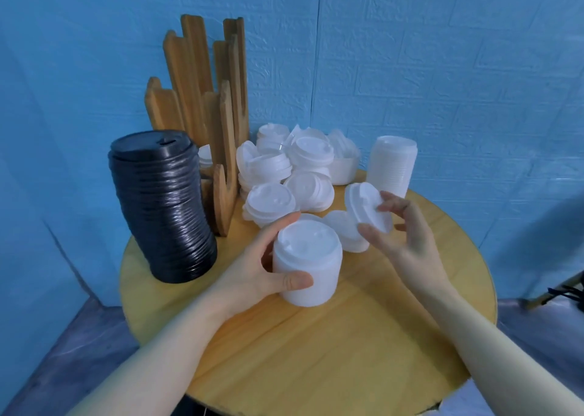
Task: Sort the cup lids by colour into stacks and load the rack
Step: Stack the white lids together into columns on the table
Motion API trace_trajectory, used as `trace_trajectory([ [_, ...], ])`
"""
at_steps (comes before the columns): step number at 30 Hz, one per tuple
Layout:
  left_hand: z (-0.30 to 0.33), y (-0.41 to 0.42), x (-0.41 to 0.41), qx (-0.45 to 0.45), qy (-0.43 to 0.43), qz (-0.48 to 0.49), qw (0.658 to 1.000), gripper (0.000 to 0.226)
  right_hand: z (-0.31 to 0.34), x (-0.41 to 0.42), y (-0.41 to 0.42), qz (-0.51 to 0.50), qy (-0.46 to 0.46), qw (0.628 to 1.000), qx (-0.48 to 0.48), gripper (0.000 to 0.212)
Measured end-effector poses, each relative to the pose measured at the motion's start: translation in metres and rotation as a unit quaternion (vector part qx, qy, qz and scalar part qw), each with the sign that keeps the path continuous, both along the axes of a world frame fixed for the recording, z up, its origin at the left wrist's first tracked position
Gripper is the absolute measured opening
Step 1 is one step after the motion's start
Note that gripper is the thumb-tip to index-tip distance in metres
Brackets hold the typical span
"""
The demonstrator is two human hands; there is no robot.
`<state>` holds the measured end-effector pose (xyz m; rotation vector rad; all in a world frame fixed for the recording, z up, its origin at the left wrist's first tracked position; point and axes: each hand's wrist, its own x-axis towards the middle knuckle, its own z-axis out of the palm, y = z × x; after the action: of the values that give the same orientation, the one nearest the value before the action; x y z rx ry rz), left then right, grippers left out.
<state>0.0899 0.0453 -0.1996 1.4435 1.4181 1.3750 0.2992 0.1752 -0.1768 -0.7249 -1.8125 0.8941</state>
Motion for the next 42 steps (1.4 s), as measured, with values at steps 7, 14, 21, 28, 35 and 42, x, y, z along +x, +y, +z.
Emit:
trace_trajectory([
  [7, -0.002, 0.002, -0.006, -0.020, -0.024, -0.008, 0.999, 0.126, 0.038, -0.015, -0.020, 0.272, -0.200, 0.941, 0.029, 0.055],
  [14, -0.002, 0.003, -0.006, -0.026, -0.038, -0.026, 0.999, 0.128, 0.039, -0.024, -0.022, 0.294, -0.257, 0.920, 0.021, 0.041],
  [21, -0.003, 0.003, -0.005, -0.016, -0.030, -0.020, 0.999, 0.117, 0.033, -0.032, -0.037, 0.184, -0.280, 0.938, 0.083, 0.045],
  [28, 0.001, 0.000, -0.003, 0.001, 0.006, -0.019, 1.000, 0.107, 0.014, -0.037, -0.047, 0.110, -0.268, 0.943, 0.162, 0.047],
  [35, 0.003, -0.002, -0.003, -0.001, -0.007, -0.032, 0.999, 0.098, 0.002, -0.033, -0.043, 0.157, -0.219, 0.953, 0.137, 0.042],
  [42, 0.008, -0.004, 0.004, 0.029, -0.029, 0.012, 0.999, 0.089, 0.000, -0.031, -0.044, 0.156, -0.221, 0.951, 0.153, 0.040],
])
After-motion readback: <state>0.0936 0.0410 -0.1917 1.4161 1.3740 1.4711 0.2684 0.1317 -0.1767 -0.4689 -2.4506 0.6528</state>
